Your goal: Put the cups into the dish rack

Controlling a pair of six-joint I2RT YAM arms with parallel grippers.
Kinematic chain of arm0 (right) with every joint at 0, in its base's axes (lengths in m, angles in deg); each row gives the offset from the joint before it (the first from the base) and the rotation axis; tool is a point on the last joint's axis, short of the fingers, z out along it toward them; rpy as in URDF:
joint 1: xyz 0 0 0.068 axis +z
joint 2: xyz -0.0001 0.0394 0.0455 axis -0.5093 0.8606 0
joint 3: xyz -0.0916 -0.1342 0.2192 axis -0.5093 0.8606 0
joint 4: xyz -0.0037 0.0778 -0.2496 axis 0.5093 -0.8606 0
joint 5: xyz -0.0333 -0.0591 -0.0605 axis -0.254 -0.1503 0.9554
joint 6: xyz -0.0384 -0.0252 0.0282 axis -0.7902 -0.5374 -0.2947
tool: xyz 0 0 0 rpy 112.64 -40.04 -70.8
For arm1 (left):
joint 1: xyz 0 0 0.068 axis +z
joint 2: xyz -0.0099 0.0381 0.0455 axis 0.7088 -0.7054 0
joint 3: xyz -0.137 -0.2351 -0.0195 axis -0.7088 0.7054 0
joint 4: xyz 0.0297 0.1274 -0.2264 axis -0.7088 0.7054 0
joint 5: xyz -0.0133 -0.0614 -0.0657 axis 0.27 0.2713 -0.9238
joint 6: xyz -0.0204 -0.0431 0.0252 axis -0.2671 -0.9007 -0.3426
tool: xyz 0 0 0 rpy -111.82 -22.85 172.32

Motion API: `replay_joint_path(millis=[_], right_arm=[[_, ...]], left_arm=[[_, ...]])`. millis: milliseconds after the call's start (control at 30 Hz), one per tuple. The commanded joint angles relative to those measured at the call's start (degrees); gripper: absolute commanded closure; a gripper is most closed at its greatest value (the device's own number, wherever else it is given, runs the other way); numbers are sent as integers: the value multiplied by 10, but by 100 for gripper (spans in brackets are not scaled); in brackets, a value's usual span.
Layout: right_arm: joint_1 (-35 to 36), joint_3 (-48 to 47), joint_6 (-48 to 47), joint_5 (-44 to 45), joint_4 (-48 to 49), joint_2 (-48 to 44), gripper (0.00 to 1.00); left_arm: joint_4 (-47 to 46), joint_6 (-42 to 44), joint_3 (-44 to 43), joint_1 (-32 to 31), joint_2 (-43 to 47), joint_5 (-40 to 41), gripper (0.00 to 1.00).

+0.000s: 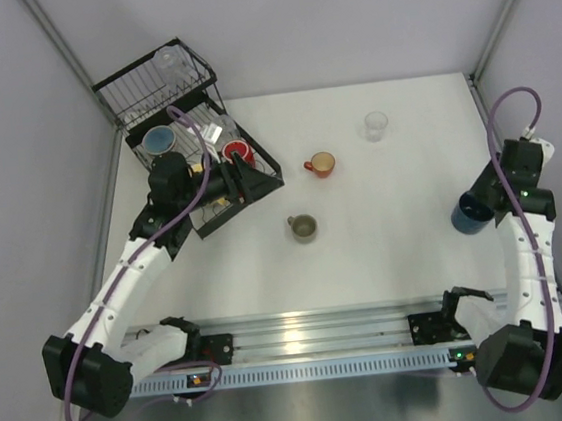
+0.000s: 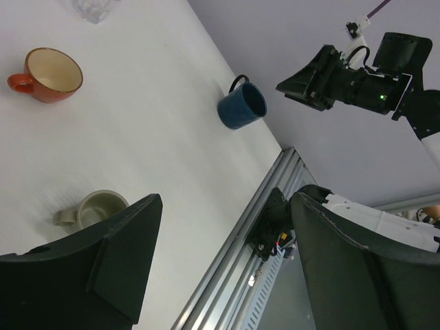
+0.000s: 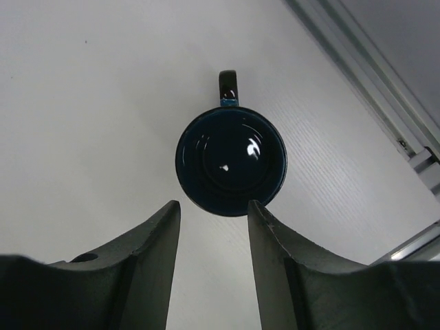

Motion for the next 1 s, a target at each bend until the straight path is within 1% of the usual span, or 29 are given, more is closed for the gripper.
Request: replay_joint_path(millis=[0,167,233,367,400,433,500,533,567,667,733,933,967], right_arm=[[-5,9,6,-52,19,-19,55],[-1,17,-15,-74,19,-9,54],[2,26,-14,-64,32,-1,55],[18,60,3,-78,69,20,57],[28,63,4,-67,76,26,57],[54,64,8,-56,81,42,57],[84,58,13,-7,81,60,56],[117,57,13,13,81,71,55],[133,50,17,49,74,90,54],[153,46,6,92,70,119,54],[154,48,-1,98,72,126,54],[153,48,-7,81,70,117,54],[153,42,-10,64,68,114,54]], left_arm=[[-10,15,5,1,18,-7,19],[-10,18,11,1,28,-5,19],[-10,17,19,1,30,3,19],[-10,15,27,1,32,3,19],[-10,16,29,0,34,3,19],[-10,19,32,1,39,3,19],[-10,23,35,1,43,5,19],[0,29,36,1,44,8,19],[14,31,37,1,48,11,19],[25,40,40,1,56,17,19],[30,45,41,1,62,17,19],[41,51,41,1,63,22,19],[40,51,41,1,63,20,19]])
